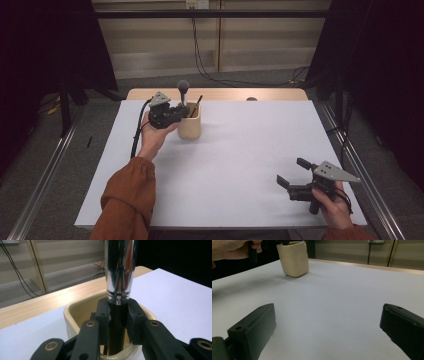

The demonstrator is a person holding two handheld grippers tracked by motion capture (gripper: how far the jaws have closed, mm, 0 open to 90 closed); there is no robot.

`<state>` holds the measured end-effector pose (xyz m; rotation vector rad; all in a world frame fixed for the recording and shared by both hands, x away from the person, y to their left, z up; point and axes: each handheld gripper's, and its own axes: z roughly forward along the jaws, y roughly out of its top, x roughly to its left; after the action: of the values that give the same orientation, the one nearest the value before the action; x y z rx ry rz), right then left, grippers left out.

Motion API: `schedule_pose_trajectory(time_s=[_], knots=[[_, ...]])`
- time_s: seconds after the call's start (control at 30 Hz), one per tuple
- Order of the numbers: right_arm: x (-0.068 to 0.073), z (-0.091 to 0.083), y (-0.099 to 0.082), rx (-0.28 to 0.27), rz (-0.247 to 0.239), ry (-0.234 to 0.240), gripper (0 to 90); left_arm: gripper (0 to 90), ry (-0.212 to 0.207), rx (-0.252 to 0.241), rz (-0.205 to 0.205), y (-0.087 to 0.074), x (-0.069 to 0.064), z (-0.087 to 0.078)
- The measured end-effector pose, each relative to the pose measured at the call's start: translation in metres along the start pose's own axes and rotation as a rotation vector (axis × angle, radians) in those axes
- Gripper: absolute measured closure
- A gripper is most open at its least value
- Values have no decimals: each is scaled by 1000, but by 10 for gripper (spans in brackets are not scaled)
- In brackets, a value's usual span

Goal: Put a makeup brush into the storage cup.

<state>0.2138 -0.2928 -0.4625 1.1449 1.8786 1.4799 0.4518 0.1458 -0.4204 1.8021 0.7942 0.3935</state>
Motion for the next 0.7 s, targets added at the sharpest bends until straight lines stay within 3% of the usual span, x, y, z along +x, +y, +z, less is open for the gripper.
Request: schedule_pose_trajectory(time_s=[0.53,0.7], knots=[[1,0,-1,4,2,2,0,743,11,19,-10,-6,-1,1],[1,1,-1,6,-2,6,0,696,13,7,-13,-6,-2,0]])
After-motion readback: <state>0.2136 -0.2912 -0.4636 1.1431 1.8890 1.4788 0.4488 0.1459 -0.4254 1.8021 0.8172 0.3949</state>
